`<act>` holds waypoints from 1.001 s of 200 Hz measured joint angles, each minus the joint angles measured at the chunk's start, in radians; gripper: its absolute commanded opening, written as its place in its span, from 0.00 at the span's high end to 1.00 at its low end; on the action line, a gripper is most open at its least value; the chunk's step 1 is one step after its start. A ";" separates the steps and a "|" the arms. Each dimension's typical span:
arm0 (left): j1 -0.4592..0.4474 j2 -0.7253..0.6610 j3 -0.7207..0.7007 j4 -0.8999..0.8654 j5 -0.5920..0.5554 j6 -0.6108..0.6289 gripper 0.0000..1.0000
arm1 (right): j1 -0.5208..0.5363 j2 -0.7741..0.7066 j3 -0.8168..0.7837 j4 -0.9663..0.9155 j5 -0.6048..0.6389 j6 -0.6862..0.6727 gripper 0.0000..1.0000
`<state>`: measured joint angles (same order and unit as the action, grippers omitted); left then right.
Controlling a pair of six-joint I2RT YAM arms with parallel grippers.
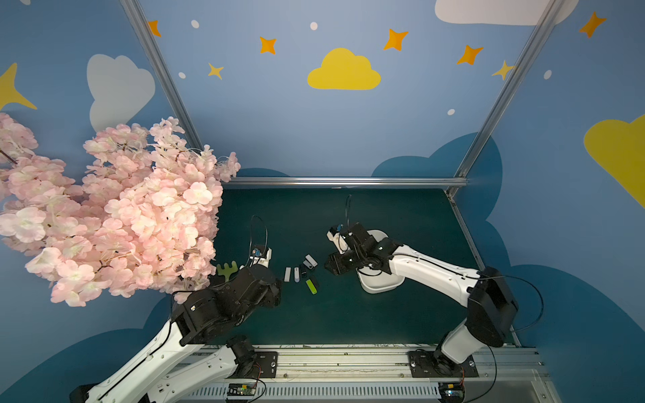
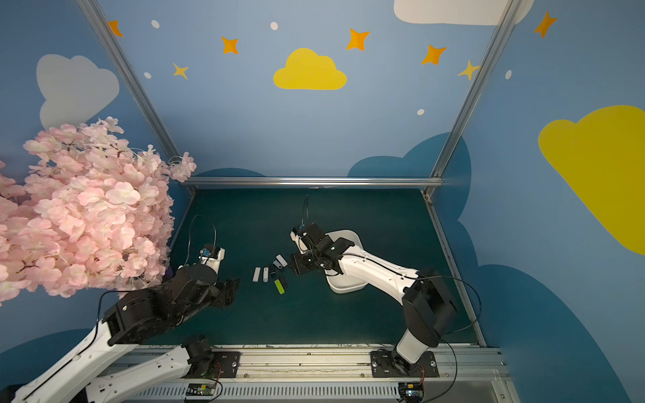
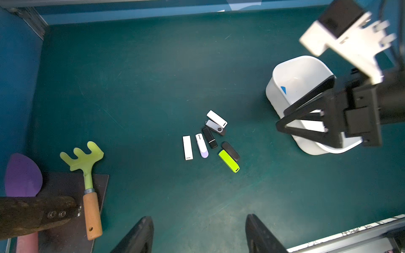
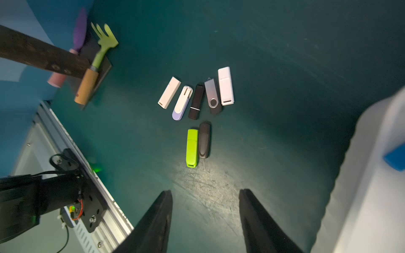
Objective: Put the usb flash drive into the storage box
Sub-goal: Pick up the USB flash from the center of the board.
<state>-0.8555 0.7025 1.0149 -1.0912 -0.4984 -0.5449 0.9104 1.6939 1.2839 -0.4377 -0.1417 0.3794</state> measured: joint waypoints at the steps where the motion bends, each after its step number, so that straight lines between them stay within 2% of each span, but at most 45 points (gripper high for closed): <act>1: 0.001 -0.001 -0.002 0.000 0.001 0.002 0.30 | 0.001 0.005 0.004 -0.001 0.000 0.000 0.44; 36: 0.006 0.021 -0.017 0.010 0.021 0.025 0.31 | 0.047 0.227 0.161 -0.069 0.010 -0.032 0.48; 68: 0.011 0.027 -0.020 0.020 0.023 0.025 0.29 | 0.069 0.354 0.241 -0.114 0.037 -0.050 0.50; 109: 0.014 0.024 -0.024 0.024 0.023 0.025 0.30 | 0.071 0.396 0.256 -0.129 0.050 -0.061 0.55; 200: 0.024 0.068 -0.024 0.030 0.027 0.026 0.30 | 0.076 0.434 0.276 -0.143 0.048 -0.063 0.56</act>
<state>-0.8310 0.7704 0.9905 -1.0615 -0.4717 -0.5194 0.9867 2.1281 1.5597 -0.5808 -0.0937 0.3161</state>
